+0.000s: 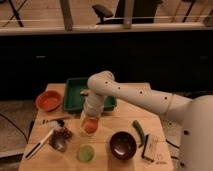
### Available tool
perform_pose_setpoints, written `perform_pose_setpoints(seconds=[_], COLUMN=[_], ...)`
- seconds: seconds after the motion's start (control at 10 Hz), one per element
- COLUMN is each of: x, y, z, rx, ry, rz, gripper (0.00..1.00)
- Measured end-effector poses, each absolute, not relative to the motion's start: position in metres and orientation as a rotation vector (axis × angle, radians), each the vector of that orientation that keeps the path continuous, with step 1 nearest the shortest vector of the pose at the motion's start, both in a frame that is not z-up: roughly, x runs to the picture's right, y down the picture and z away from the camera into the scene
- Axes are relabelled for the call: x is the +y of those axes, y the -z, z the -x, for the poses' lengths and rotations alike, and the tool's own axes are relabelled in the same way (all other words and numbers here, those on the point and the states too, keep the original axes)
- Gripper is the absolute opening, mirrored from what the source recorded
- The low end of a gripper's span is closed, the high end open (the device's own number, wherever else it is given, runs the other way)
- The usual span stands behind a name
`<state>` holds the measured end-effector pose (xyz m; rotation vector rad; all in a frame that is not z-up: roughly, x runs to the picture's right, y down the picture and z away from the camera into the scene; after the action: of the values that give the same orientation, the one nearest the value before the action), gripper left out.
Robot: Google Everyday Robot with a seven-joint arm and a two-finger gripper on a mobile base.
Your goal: Place apple in paper cup
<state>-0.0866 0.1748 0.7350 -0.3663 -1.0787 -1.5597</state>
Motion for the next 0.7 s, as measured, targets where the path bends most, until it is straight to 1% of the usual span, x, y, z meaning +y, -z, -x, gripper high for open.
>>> perform_pose_setpoints(seconds=[0.7], x=[0.1767], y=[-0.7358], z=[0.0858], rx=[-1.101], ry=[1.519], rz=[0.366], gripper=[0.05])
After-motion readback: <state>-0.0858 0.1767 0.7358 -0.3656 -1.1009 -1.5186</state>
